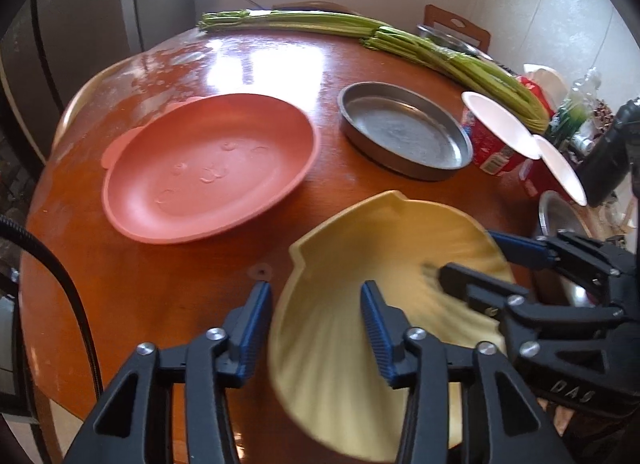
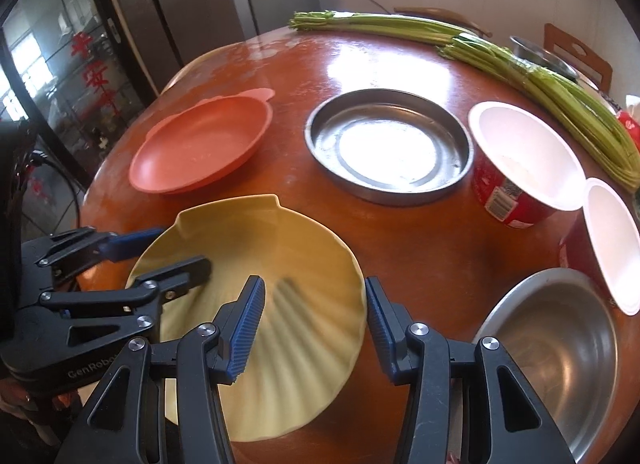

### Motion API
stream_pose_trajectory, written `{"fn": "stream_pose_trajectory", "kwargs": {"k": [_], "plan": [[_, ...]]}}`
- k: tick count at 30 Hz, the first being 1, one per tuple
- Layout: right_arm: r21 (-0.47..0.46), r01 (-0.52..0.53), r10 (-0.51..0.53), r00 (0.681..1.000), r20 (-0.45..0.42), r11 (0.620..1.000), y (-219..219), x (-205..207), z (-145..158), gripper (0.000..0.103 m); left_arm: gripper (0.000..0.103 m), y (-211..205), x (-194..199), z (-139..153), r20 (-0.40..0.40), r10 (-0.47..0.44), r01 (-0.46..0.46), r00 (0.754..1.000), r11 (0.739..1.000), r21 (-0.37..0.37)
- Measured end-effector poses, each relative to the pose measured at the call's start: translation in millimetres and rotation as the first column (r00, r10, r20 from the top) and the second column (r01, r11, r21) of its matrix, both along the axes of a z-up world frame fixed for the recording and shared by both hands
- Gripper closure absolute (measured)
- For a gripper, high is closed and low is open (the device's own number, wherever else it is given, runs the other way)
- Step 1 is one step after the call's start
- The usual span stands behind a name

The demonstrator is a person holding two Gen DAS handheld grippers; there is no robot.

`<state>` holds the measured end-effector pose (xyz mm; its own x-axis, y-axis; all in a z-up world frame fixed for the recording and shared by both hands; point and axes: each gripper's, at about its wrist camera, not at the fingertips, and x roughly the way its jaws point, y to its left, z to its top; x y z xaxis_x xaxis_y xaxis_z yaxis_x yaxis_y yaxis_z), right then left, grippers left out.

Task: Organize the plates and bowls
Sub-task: 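Grasp the rim of the yellow shell plate with the left tool, then lift the yellow plate with the left tool and carry it over the pink plate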

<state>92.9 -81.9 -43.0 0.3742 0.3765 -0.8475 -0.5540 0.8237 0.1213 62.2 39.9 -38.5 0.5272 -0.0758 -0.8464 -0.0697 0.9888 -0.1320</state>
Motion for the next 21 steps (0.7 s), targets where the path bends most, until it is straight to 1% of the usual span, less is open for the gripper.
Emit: {"fn": "stream_pose_trajectory", "kwargs": {"k": [2, 6, 12, 16, 21], "plan": [[-0.002, 0.007, -0.007, 1.000, 0.006, 1.000, 2, -1, 2, 0.051, 0.059, -1, -1, 0, 0.000, 0.001, -0.001, 1.000, 1.000, 0.000], [0.019, 0.013, -0.013, 1.000, 0.005, 1.000, 1, -3, 6, 0.051, 0.059, 3, -5, 3, 0.005, 0.001, -0.001, 1.000, 0.999, -0.037], [0.052, 0.004, -0.005, 1.000, 0.029, 0.999, 3, -11, 22, 0.051, 0.059, 10, -12, 18, 0.043, 0.014, -0.012, 0.999, 0.999, -0.041], [0.061, -0.005, 0.002, 0.999, 0.045, 0.998, 5, -15, 31, 0.051, 0.059, 16, -15, 26, 0.059, 0.022, -0.018, 0.998, 0.998, -0.055], [0.070, -0.015, 0.011, 0.998, 0.059, 0.997, 12, -19, 40, 0.051, 0.059, 22, -18, 35, 0.078, 0.034, -0.030, 0.996, 0.998, -0.052]]}}
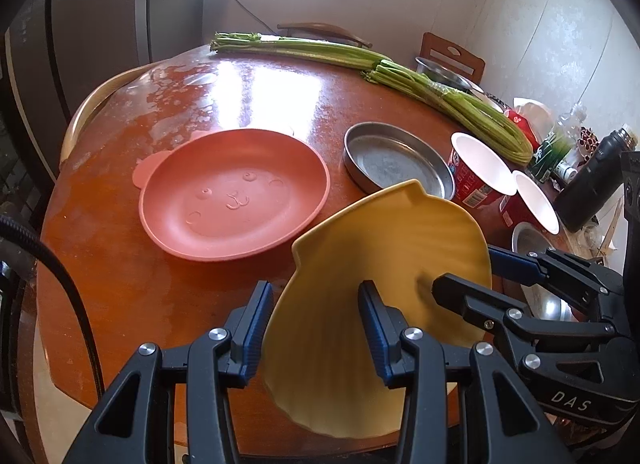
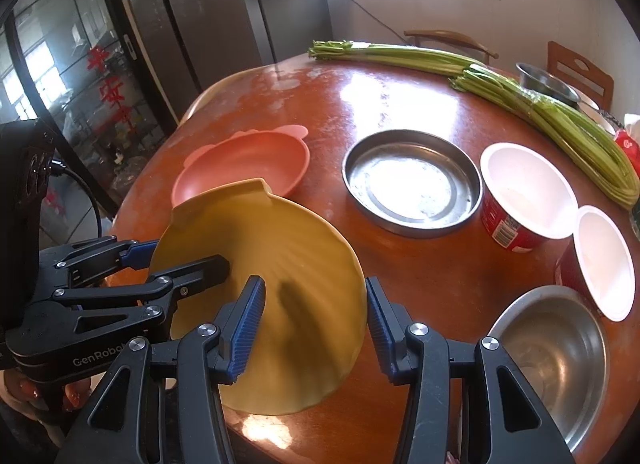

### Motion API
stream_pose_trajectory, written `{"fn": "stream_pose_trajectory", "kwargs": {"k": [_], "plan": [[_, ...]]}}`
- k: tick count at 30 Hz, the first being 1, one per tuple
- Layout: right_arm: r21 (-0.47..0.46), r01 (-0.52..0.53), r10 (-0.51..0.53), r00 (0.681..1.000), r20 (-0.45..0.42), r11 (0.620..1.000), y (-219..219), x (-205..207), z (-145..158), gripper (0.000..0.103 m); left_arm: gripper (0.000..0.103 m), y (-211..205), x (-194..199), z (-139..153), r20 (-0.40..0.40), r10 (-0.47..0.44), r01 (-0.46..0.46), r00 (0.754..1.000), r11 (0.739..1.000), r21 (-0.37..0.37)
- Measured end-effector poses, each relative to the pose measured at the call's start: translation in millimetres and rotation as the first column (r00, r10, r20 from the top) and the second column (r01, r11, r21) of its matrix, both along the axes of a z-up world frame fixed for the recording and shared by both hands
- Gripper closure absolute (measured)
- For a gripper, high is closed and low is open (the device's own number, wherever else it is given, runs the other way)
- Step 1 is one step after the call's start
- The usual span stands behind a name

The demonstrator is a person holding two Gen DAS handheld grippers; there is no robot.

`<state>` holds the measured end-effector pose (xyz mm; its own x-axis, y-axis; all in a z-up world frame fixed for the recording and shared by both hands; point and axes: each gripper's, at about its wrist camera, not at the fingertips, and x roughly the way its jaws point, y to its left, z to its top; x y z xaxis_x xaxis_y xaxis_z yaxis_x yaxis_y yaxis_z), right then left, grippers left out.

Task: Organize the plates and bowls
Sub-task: 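Lift the yellow plate with the left tool and carry it over the pink plate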

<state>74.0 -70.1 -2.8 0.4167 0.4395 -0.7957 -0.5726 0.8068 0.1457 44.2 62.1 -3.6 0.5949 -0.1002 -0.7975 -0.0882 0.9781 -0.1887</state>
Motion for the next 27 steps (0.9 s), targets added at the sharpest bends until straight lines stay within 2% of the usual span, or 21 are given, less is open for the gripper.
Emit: {"fn": "stream_pose_trajectory", "kwargs": {"k": [15, 27], "plan": [[-0.006, -0.024, 0.024, 0.998, 0.062, 1.000, 35, 9, 24, 0.050, 0.059, 26, -2, 17, 0.040, 0.037, -0.037, 0.999, 0.999, -0.011], [-0.005, -0.041, 0.042, 0.996, 0.080, 0.999, 75, 29, 30, 0.050, 0.059, 65, 16, 27, 0.066, 0.085, -0.083, 0.994, 0.996, -0.024]]}}
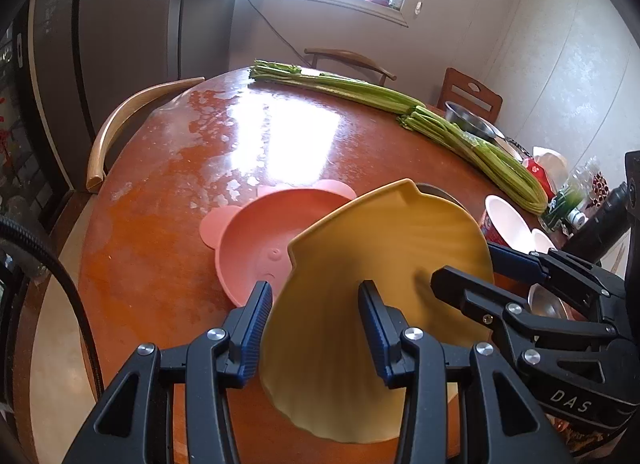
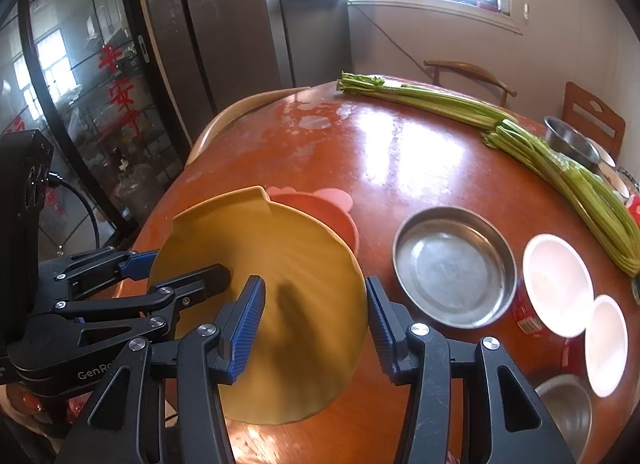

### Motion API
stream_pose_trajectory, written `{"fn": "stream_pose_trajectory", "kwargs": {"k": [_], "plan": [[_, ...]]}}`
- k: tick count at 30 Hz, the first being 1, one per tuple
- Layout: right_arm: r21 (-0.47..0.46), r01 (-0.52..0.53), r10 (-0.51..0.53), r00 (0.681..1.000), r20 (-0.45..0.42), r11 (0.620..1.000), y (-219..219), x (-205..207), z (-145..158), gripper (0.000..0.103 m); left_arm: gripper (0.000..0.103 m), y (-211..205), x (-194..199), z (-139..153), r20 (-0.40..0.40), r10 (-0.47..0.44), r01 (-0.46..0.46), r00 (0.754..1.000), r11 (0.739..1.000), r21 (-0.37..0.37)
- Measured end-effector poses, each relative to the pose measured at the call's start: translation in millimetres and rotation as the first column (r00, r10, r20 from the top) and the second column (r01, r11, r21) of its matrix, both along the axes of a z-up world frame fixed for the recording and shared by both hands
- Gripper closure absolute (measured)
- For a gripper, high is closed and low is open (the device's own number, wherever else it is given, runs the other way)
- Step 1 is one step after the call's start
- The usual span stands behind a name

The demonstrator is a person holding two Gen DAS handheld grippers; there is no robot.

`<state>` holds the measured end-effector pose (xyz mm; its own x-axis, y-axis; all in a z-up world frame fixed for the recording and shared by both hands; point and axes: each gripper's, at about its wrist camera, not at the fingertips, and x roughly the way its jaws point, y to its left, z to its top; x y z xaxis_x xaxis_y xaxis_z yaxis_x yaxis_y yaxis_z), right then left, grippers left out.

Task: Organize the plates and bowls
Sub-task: 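Lift the yellow plate with the left tool and carry it over the pink plate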

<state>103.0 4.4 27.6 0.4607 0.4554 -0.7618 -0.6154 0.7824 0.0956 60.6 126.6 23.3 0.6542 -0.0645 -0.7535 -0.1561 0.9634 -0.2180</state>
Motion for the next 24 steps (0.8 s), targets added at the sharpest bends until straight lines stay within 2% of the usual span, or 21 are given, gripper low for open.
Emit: {"fn": "stream_pose_trajectory", "kwargs": {"k": [12, 24], "plan": [[-0.004, 0.011, -0.011, 0.999, -0.042, 1.000, 37, 33, -15, 0.050, 0.058, 33, 31, -3, -0.019, 0.037, -0.036, 0.999, 0.999, 0.025], [-0.024, 0.053, -0.055, 0.994, -0.091, 0.998, 41, 54, -38, 0.050, 0.058, 43, 66, -19, -0.055, 0.028, -0.025, 0.998, 0.999, 0.040]]}}
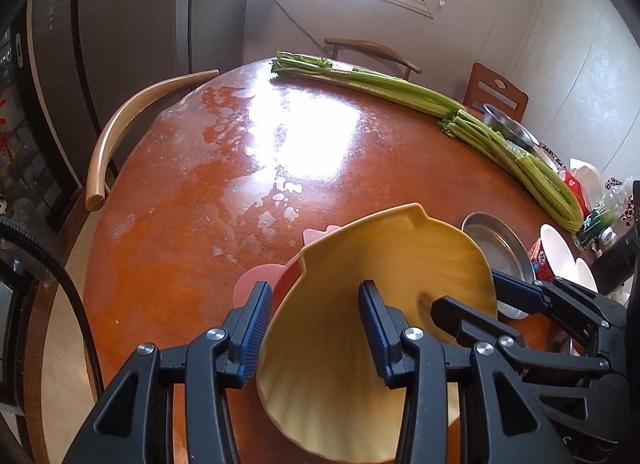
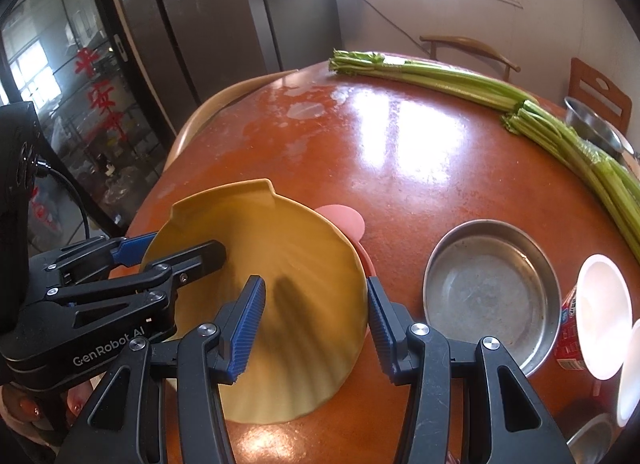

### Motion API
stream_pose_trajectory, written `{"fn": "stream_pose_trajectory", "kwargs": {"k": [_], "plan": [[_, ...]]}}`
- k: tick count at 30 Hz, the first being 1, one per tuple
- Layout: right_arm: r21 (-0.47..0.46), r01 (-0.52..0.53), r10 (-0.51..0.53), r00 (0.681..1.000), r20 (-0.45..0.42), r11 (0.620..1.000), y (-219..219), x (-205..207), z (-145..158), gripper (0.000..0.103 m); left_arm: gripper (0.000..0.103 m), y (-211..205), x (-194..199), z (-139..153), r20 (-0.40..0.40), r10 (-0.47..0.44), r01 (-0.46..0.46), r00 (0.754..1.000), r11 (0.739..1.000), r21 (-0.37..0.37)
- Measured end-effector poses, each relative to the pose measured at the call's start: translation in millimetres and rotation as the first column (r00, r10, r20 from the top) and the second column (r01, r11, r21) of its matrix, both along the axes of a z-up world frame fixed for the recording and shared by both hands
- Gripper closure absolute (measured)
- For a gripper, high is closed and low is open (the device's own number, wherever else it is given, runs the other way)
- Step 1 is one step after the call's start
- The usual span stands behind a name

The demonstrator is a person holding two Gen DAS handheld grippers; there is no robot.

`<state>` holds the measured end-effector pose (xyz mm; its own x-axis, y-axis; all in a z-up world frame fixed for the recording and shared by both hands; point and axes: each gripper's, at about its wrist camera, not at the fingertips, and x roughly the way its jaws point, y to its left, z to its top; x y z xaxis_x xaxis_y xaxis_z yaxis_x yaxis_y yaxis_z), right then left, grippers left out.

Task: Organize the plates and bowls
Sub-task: 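Lift the yellow plate with the left tool and carry it over the pink plate, then lower the yellow plate into the pink plate and open the left tool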

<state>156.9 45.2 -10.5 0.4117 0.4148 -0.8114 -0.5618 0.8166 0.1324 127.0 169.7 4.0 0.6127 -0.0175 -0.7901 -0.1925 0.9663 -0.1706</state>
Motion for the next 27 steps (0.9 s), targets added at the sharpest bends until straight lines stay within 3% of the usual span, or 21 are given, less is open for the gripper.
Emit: {"fn": "stream_pose_trajectory", "kwargs": {"k": [11, 27], "plan": [[-0.015, 0.014, -0.014, 1.000, -0.022, 1.000, 2, 8, -13, 0.050, 0.058, 3, 14, -15, -0.025, 0.004, -0.004, 1.000, 1.000, 0.000], [-0.057, 0.019, -0.018, 1.000, 0.007, 0.998, 4, 7, -23, 0.050, 0.058, 0, 11, -13, 0.009, 0.015, -0.015, 1.000, 1.000, 0.026]]}}
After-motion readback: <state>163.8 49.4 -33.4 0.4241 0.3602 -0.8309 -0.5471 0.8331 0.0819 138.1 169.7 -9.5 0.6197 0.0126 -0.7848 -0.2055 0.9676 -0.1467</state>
